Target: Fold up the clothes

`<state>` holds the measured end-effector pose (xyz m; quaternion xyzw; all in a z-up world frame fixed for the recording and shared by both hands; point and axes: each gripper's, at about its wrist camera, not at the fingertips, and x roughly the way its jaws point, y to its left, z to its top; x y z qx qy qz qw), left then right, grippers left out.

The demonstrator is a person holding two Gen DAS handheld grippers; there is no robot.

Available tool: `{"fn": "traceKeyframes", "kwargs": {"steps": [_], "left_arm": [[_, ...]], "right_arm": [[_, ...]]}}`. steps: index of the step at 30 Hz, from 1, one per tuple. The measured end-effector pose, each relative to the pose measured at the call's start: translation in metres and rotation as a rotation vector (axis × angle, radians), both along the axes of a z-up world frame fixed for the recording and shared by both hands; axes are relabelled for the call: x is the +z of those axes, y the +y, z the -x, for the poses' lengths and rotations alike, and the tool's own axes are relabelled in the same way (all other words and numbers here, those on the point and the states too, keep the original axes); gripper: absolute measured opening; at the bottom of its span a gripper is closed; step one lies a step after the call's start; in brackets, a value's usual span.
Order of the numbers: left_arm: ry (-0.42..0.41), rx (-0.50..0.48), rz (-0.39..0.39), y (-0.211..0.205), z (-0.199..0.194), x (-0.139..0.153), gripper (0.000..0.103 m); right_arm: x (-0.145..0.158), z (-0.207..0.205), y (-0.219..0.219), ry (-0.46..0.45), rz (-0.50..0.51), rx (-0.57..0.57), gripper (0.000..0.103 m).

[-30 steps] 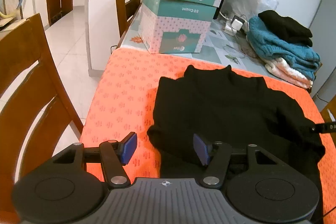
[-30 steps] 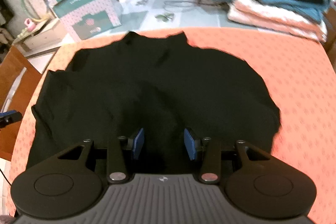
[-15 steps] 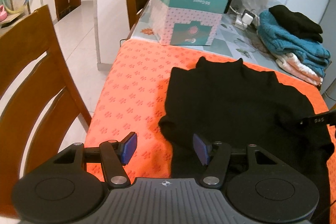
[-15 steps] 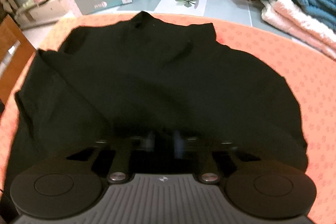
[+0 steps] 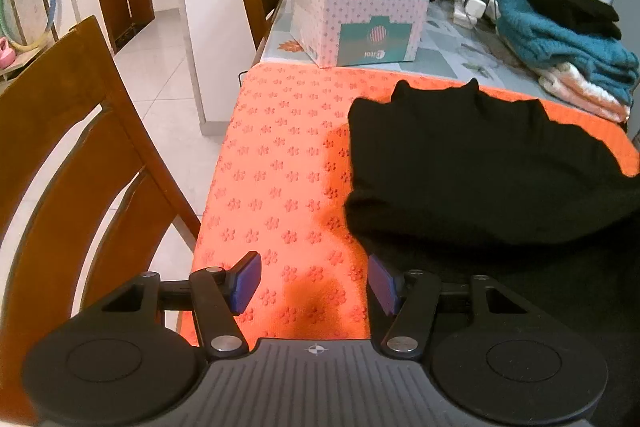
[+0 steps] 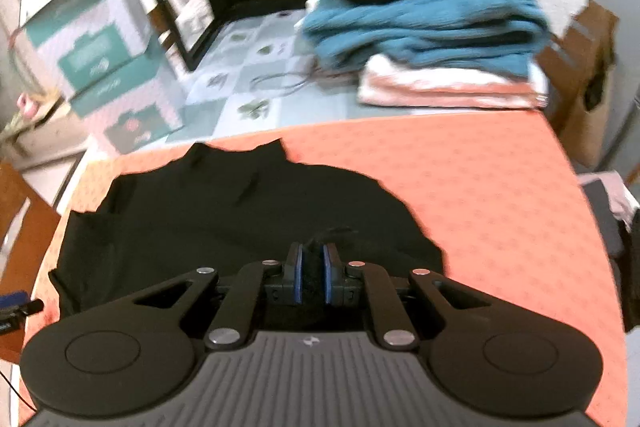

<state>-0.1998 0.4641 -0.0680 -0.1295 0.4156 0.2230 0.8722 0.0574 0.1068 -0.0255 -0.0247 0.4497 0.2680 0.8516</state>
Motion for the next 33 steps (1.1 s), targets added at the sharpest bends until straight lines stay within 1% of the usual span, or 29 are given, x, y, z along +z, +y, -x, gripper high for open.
{"fn": "traceKeyframes", "kwargs": {"steps": [3,6,12,13,15,16,17,18,21,23,27,29,31,33], "left_arm": [[-0.007,-0.008,-0.015,-0.001,-0.006,0.000,0.062],[-0.004,-0.065,-0.034,-0.009,-0.017,0.000,0.062],[0.013,-0.200,-0.084,-0.031,-0.042,-0.003,0.062],[0.017,-0.207,-0.113,-0.034,-0.046,-0.004,0.061],[0.026,-0.220,-0.174,-0.041,-0.054,-0.006,0.049],[0.037,-0.196,-0.207,-0.042,-0.057,-0.007,0.038],[0.044,-0.147,-0.225,-0.040,-0.059,-0.007,0.034],[0.050,-0.096,-0.243,-0.038,-0.060,-0.007,0.034],[0.031,0.005,-0.192,-0.028,-0.053,-0.006,0.035],[0.021,0.062,-0.151,-0.022,-0.048,-0.007,0.037],[0.038,0.052,-0.109,-0.021,-0.037,-0.012,0.040],[0.040,0.033,-0.097,-0.020,-0.030,-0.013,0.048],[0.032,0.015,-0.103,-0.019,-0.020,-0.010,0.051],[0.022,0.002,-0.118,-0.016,-0.011,-0.007,0.053]], "right_arm": [[0.014,0.005,-0.027,-0.015,-0.024,-0.057,0.012],[0.028,0.011,-0.053,-0.029,-0.047,-0.113,0.012],[0.021,0.018,-0.067,0.000,-0.050,-0.146,0.012],[0.020,0.018,-0.067,0.003,-0.053,-0.148,0.012],[0.024,0.019,-0.069,-0.001,-0.072,-0.158,0.012],[0.027,0.019,-0.070,-0.006,-0.087,-0.169,0.012],[0.030,0.019,-0.071,-0.011,-0.102,-0.180,0.012],[0.032,0.020,-0.073,-0.016,-0.117,-0.191,0.012],[0.040,0.021,-0.077,-0.026,-0.159,-0.223,0.012],[0.024,0.026,-0.080,0.027,-0.133,-0.239,0.012],[-0.009,0.034,-0.087,0.133,-0.080,-0.270,0.012],[-0.025,0.038,-0.091,0.187,-0.053,-0.283,0.014],[-0.038,0.043,-0.091,0.240,-0.012,-0.263,0.014],[-0.036,0.043,-0.095,0.225,-0.004,-0.267,0.015]]}}
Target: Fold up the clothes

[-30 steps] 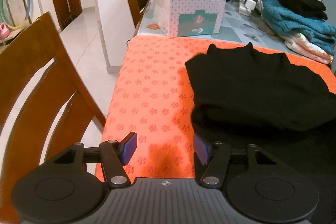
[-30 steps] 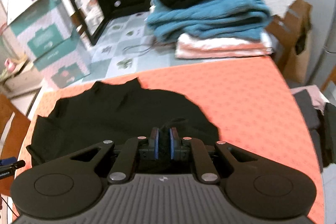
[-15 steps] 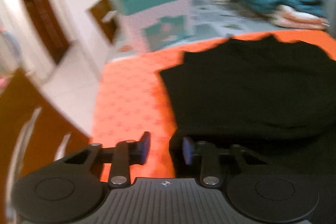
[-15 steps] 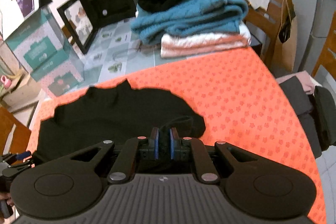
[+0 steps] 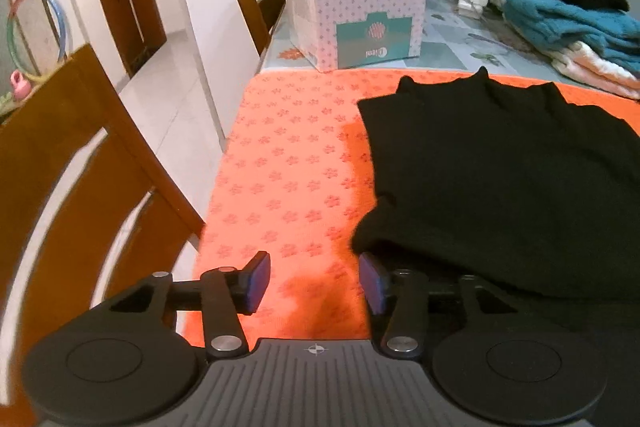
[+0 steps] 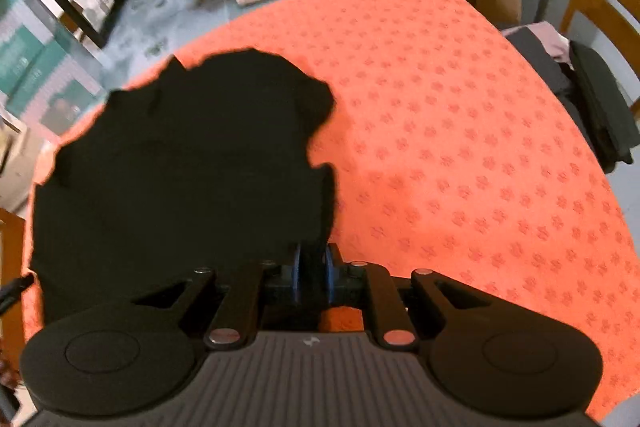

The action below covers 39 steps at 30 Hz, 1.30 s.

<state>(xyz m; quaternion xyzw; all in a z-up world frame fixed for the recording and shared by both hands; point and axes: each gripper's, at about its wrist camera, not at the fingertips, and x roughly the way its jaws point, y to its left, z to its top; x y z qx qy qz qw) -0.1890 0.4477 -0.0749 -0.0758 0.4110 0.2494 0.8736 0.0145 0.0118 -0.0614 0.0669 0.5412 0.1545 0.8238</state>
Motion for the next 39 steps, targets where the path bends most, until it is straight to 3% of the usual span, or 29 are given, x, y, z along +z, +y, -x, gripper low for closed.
{"fn": "traceKeyframes", "kwargs": {"steps": [2,6,10,13,18,19,23,24,25,26,27,30,33,37,39], "left_arm": [[-0.038,0.025,0.021,0.009,0.006,0.008,0.057],[-0.113,0.078,0.078,0.028,0.006,0.023,0.058],[-0.172,0.113,0.158,0.044,-0.020,0.030,0.058],[-0.212,0.141,0.238,0.055,-0.045,0.029,0.059],[-0.194,0.167,0.291,0.063,-0.088,0.013,0.061],[-0.188,0.179,0.304,0.066,-0.094,0.008,0.061],[-0.179,0.257,0.363,0.076,-0.111,-0.010,0.060],[-0.182,0.281,0.382,0.079,-0.113,-0.014,0.058],[-0.185,0.292,0.405,0.082,-0.112,-0.018,0.039],[-0.188,0.303,0.429,0.085,-0.111,-0.022,0.009],[-0.187,0.297,0.412,0.085,-0.111,-0.022,0.003],[-0.188,0.271,0.306,0.080,-0.107,-0.015,0.002],[-0.220,0.351,0.267,0.090,-0.097,-0.004,0.002],[-0.246,0.447,0.311,0.112,-0.090,-0.003,0.002],[-0.246,0.437,0.336,0.117,-0.091,-0.004,0.002]], "right_arm": [[0.002,0.000,-0.004,-0.013,0.010,-0.002,0.017],[0.008,-0.009,-0.016,-0.043,-0.020,-0.028,0.034],[0.003,-0.032,-0.021,-0.014,-0.104,-0.047,0.035],[-0.006,-0.041,-0.016,0.025,-0.146,-0.001,0.036],[-0.021,-0.041,-0.004,0.056,-0.117,0.046,0.036],[-0.022,-0.039,-0.004,0.058,-0.121,0.050,0.035],[-0.020,-0.034,-0.003,0.030,-0.114,0.067,0.006],[-0.018,-0.033,-0.002,0.018,-0.111,0.072,0.003],[-0.015,-0.032,-0.002,0.005,-0.109,0.075,0.003],[-0.011,-0.032,-0.002,-0.010,-0.108,0.078,0.003],[-0.005,-0.033,-0.001,-0.027,-0.107,0.085,0.002],[0.012,-0.035,0.001,-0.078,-0.104,0.105,0.002],[0.030,-0.046,0.006,-0.135,-0.093,0.123,0.002],[0.055,-0.065,0.014,-0.213,-0.075,0.146,0.002],[0.057,-0.077,0.019,-0.228,-0.046,0.154,0.002]]}}
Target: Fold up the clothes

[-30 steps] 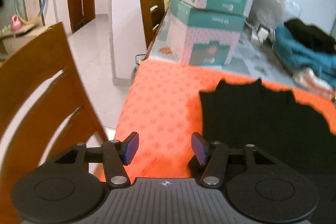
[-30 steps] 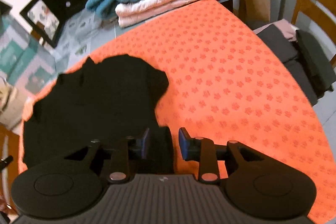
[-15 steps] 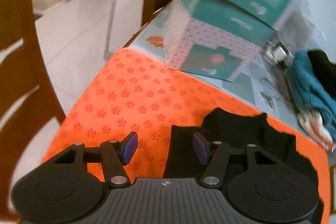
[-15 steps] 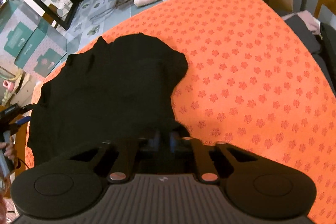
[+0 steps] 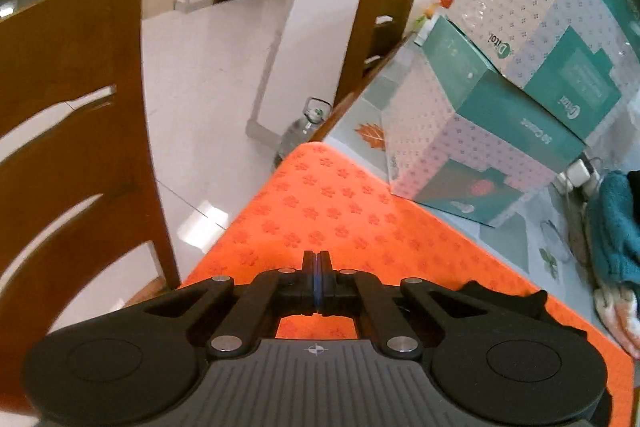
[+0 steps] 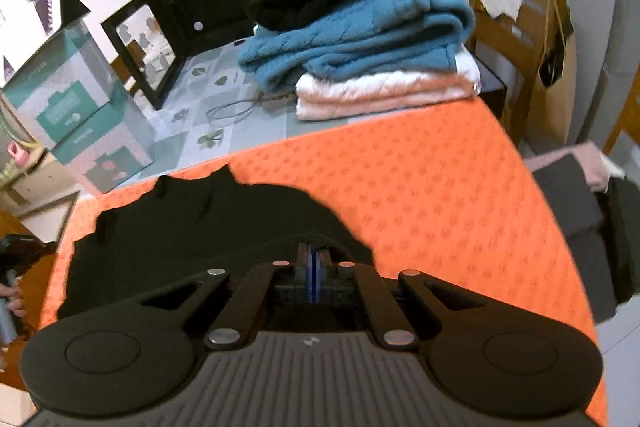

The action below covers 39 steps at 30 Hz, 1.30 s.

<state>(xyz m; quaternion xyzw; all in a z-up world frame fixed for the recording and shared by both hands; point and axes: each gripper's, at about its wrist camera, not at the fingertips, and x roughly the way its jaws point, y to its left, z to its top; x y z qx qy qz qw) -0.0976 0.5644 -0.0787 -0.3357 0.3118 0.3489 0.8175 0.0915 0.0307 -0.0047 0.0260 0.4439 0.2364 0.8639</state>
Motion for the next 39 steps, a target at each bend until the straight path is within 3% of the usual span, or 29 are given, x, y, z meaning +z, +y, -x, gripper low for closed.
{"fn": "traceKeyframes", "kwargs": {"steps": [3,6,7,8,11,16,17,19,20,22,27,31,36,39], "left_arm": [[-0.021,-0.044,0.043,-0.006,-0.006,0.001,0.007],[-0.051,-0.099,0.085,-0.016,-0.012,0.003,0.031],[-0.053,-0.121,0.085,-0.021,-0.015,0.004,0.045],[-0.054,-0.143,0.085,-0.026,-0.018,0.004,0.052],[-0.037,-0.177,0.079,-0.036,-0.025,0.001,0.057],[-0.007,-0.158,0.104,-0.041,-0.030,-0.010,0.057],[-0.010,-0.154,0.117,-0.040,-0.030,-0.012,0.048],[-0.020,-0.155,0.126,-0.039,-0.031,-0.014,0.008],[-0.022,-0.145,0.099,-0.040,-0.031,-0.010,0.007],[-0.025,-0.124,0.044,-0.041,-0.030,-0.002,0.006],[0.032,-0.125,-0.004,-0.035,-0.039,-0.004,0.006],[0.072,-0.128,-0.010,-0.031,-0.045,-0.015,0.007],[0.066,-0.126,-0.035,-0.027,-0.039,-0.013,0.013],[0.026,-0.114,-0.041,-0.020,-0.025,-0.001,0.028]], "right_arm": [[-0.017,-0.017,0.004,0.040,0.046,-0.008,0.002],[-0.035,-0.024,0.005,0.078,0.070,-0.020,0.002],[-0.040,-0.025,0.006,0.088,0.076,-0.024,0.002],[-0.046,-0.026,0.006,0.098,0.083,-0.027,0.002],[-0.055,-0.025,0.008,0.113,0.090,-0.032,0.003],[-0.058,-0.026,0.008,0.118,0.082,-0.032,0.003],[-0.058,-0.026,0.007,0.120,0.079,-0.033,0.003],[-0.058,-0.026,0.006,0.123,0.074,-0.033,0.003],[-0.057,-0.026,0.006,0.121,0.071,-0.031,0.003],[-0.049,-0.024,0.007,0.108,0.044,-0.022,0.003],[-0.040,-0.031,0.007,0.111,-0.023,-0.037,0.003],[-0.062,-0.045,0.015,0.156,0.020,-0.046,0.004],[-0.076,-0.043,0.020,0.137,0.113,-0.038,0.021],[-0.074,-0.036,0.020,0.117,0.142,-0.030,0.031]]}}
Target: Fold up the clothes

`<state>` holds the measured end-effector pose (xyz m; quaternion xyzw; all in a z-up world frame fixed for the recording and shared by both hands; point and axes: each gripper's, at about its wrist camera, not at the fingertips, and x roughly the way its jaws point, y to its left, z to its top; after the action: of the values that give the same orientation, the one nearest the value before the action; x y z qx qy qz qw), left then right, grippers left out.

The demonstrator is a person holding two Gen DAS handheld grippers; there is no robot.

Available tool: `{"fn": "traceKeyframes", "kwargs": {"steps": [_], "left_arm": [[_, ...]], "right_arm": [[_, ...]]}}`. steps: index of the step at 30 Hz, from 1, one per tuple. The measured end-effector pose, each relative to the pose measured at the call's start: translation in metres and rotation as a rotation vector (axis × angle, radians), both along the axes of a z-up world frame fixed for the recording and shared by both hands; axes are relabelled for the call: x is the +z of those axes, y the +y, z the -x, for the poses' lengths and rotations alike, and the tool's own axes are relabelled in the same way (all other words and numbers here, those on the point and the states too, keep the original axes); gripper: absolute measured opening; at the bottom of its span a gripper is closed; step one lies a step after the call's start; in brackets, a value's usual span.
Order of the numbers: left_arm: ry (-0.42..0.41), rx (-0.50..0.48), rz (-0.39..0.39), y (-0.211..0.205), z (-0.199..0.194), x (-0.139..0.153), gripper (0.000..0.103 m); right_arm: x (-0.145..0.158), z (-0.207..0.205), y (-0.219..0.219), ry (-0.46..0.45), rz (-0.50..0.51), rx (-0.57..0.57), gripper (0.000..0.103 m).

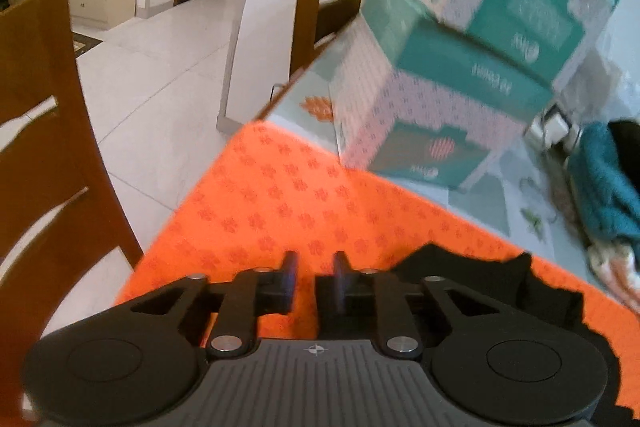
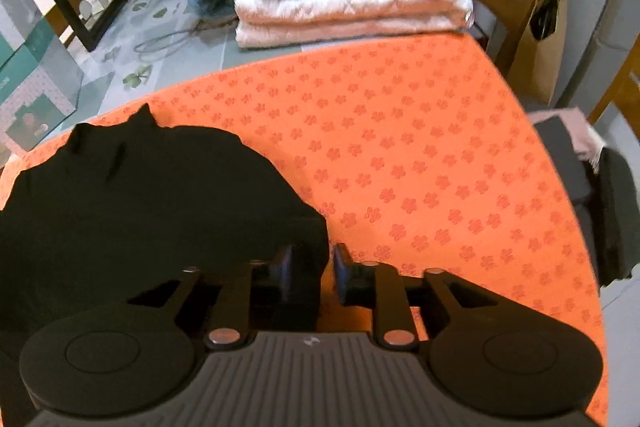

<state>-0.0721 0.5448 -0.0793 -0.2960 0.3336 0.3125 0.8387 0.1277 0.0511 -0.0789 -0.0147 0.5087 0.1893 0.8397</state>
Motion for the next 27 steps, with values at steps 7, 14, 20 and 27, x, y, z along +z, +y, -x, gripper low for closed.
{"fn": "traceKeyframes", "kwargs": {"steps": [7,14,20,27], "left_arm": [[-0.006,-0.056,-0.042,-0.006,0.036,0.027,0.031],[0.002,-0.173,-0.076,-0.038,0.087,0.045,0.038],[-0.012,-0.245,-0.056,-0.069,0.140,0.050,0.042],[0.016,-0.307,-0.045,-0.092,0.196,0.042,0.047]], "right_arm": [[0.030,0.032,-0.009,-0.041,-0.032,0.024,0.032],[0.050,0.084,-0.025,-0.057,-0.045,0.043,0.032],[0.055,0.137,-0.047,-0.061,-0.054,0.013,0.032],[0.053,0.205,-0.066,-0.058,-0.043,0.010,0.032]]}}
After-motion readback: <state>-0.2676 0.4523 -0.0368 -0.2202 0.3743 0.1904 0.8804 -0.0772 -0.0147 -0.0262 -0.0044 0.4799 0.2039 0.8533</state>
